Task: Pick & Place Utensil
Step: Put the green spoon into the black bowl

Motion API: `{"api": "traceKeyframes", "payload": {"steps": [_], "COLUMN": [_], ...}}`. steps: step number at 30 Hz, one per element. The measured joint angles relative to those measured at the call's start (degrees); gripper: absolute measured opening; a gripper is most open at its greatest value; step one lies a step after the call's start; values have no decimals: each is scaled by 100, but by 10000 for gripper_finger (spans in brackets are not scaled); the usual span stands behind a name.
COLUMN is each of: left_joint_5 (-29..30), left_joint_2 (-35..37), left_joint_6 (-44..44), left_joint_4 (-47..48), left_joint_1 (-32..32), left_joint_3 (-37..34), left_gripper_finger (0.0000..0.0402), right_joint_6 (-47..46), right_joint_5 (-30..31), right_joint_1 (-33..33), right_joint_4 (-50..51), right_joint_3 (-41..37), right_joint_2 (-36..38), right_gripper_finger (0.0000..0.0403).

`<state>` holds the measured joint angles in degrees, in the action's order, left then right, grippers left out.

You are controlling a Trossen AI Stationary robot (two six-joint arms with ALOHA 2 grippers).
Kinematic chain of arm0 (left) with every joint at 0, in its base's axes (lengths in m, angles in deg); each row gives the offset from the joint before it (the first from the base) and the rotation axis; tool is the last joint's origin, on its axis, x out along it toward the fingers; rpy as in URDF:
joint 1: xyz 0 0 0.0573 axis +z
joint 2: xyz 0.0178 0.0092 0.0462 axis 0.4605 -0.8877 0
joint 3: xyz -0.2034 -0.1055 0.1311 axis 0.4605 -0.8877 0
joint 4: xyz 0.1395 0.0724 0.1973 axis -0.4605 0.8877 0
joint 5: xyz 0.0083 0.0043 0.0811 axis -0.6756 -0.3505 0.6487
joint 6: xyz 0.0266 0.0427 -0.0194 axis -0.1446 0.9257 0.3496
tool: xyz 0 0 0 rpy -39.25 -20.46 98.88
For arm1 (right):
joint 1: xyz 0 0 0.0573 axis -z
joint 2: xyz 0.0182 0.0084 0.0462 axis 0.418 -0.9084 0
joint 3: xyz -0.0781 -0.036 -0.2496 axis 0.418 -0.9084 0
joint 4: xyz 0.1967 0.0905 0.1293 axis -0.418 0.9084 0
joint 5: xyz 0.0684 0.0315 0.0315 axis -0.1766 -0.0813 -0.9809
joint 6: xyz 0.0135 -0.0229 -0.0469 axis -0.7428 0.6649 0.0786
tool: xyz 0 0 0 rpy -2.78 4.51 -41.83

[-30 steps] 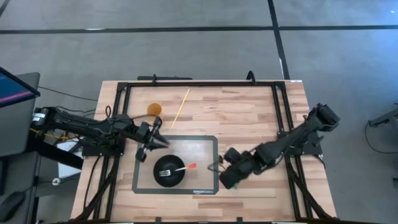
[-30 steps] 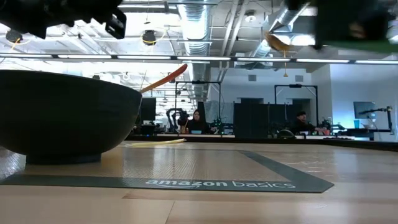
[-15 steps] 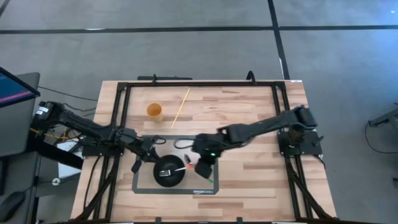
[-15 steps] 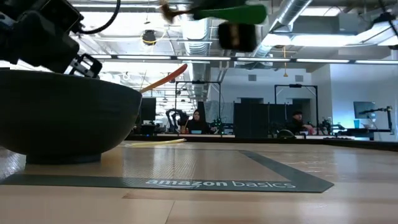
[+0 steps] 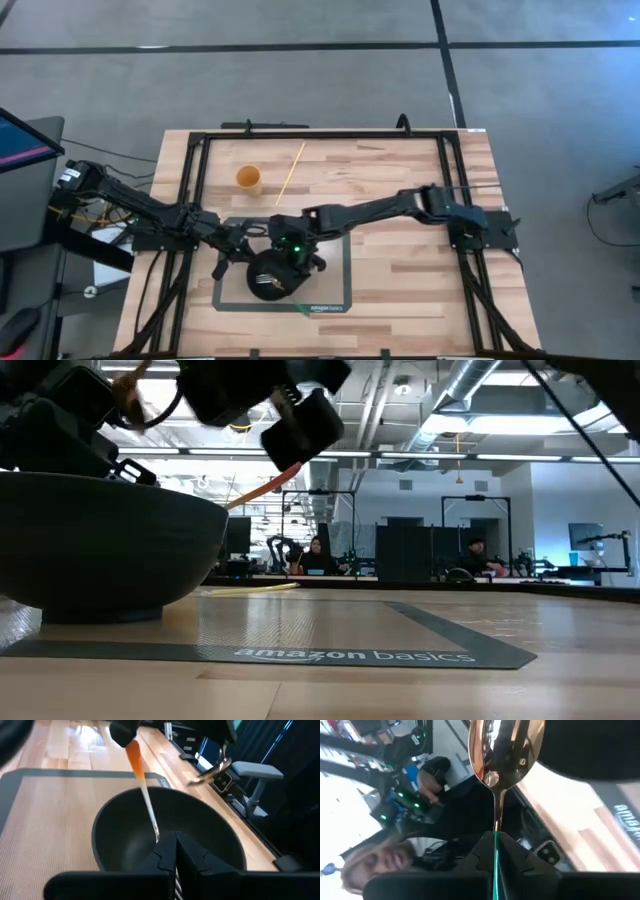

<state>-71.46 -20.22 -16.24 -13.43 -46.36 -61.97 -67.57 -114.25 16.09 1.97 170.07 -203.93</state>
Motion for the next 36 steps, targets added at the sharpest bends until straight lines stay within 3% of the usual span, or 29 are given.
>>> {"api": "traceKeyframes", "payload": {"steps": [11, 24, 29, 36], "left_joint_5": [474, 449, 451, 450], "left_joint_2": [4, 0, 0, 0], "left_joint_6": [4, 4, 3, 4], "left_joint_4": [32, 4, -58, -92], "left_joint_1": [2, 2, 2, 2], "left_joint_3": [-471, -471, -471, -471], "left_gripper_finger": [3, 5, 5, 5], "right_joint_6": [-1444, -2091, -1976, -1113], "right_joint_5": [-276, -289, -270, 185], "right_joint_1": [267, 363, 317, 214], "right_joint_4": [-95, -820, -860, -718], "right_joint_3": [497, 501, 501, 462], "right_joint_2": [-520, -477, -477, -503], "right_gripper_finger": [5, 5, 4, 5]}}
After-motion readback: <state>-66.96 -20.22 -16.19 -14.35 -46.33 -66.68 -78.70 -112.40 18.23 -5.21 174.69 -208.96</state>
